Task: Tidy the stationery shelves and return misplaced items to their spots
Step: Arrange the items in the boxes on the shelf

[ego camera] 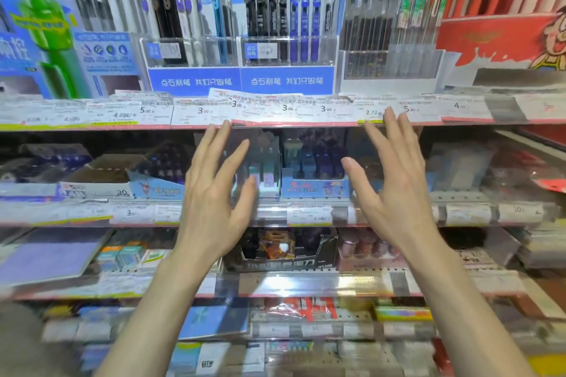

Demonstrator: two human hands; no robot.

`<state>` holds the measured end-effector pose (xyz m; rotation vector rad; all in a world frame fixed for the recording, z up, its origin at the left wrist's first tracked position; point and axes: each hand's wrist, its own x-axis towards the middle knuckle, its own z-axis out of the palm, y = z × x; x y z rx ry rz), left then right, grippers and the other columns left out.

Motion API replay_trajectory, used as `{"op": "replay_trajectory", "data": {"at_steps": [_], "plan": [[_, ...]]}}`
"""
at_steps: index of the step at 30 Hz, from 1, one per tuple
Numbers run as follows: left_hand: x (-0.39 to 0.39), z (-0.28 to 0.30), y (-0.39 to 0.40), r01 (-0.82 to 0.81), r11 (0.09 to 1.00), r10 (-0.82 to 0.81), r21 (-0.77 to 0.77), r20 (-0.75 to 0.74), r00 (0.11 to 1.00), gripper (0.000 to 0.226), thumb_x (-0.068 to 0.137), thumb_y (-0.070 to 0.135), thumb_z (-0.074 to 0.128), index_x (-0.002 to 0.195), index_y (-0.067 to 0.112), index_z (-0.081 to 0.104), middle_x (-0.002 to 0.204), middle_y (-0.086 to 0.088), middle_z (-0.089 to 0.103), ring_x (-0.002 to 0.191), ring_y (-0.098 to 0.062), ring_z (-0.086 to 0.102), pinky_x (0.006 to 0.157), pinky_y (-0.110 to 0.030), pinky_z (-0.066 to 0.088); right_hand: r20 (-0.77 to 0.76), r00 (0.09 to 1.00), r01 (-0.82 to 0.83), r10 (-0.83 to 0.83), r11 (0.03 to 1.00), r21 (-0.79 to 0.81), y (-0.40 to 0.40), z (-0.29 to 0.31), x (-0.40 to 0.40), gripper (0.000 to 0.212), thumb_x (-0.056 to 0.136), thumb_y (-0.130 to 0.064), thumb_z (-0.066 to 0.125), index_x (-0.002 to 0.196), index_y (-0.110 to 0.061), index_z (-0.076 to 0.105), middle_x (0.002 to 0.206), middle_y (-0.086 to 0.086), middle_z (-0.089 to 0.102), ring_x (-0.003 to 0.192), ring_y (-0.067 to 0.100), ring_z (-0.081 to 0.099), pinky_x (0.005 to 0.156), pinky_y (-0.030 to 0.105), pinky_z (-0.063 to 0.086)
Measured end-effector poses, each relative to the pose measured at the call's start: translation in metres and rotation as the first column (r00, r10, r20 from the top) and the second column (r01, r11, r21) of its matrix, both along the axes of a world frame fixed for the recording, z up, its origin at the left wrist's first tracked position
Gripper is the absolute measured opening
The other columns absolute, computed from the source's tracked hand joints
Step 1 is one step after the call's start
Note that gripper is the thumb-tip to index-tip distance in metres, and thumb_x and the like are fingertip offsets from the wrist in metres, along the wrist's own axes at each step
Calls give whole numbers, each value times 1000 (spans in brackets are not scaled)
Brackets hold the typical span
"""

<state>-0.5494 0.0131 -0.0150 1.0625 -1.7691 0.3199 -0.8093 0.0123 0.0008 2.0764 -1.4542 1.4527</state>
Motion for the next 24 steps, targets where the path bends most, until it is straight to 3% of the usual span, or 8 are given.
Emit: {"op": "replay_trajectory", "data": {"at_steps": [4, 8, 12, 16, 22, 24], "plan": [[13, -22, 9, 8, 996, -1, 91, -73, 997, 49, 95, 23, 56, 142, 13, 49, 156, -4, 37, 144, -23, 33, 118, -41, 29, 75, 997, -8, 6, 1000, 28, 17, -27, 20, 58, 98, -43, 52, 149, -15, 43, 166, 5, 18, 154, 19, 12, 123, 46, 19], [23, -64, 21, 72, 959, -20, 274, -189, 982, 50, 95, 32, 55, 144, 24, 47, 148, 5, 44, 139, -13, 39, 114, -35, 33, 135, 990, -3, -29, 974, 229, 38, -77, 45, 56, 97, -51, 50, 146, -25, 44, 159, -5, 33, 147, 11, 28, 119, 43, 30], [36, -109, 31, 145, 873, -7, 466, -284, 959, 52, 94, 45, 50, 144, 35, 43, 146, 21, 38, 136, 0, 37, 111, -32, 34, 171, 978, 27, -118, 889, 457, 59, -132, 69, 56, 97, -61, 43, 146, -35, 38, 144, -17, 43, 134, 5, 42, 107, 40, 43], [41, -137, 41, 174, 824, 25, 539, -342, 939, 48, 95, 31, 61, 134, 51, 40, 133, 33, 41, 119, 21, 39, 102, -24, 40, 126, 977, 66, -170, 811, 582, 74, -159, 84, 57, 95, -66, 39, 146, -42, 33, 142, -23, 44, 124, -4, 42, 100, 27, 40], [41, -144, 37, 165, 775, 62, 610, -333, 941, 51, 94, 34, 60, 137, 53, 39, 123, 37, 44, 107, 11, 53, 88, -31, 54, 137, 966, 96, -218, 798, 595, 63, -157, 82, 55, 94, -69, 38, 142, -43, 37, 129, -19, 55, 89, 1, 62, 84, 34, 54], [37, -138, 36, 192, 760, 56, 621, -356, 933, 49, 95, 39, 57, 138, 53, 38, 122, 41, 40, 106, 8, 55, 86, -31, 54, 147, 966, 92, -214, 811, 578, 55, -152, 74, 55, 94, -70, 37, 141, -43, 37, 127, -16, 58, 95, 10, 65, 86, 37, 54]]}}
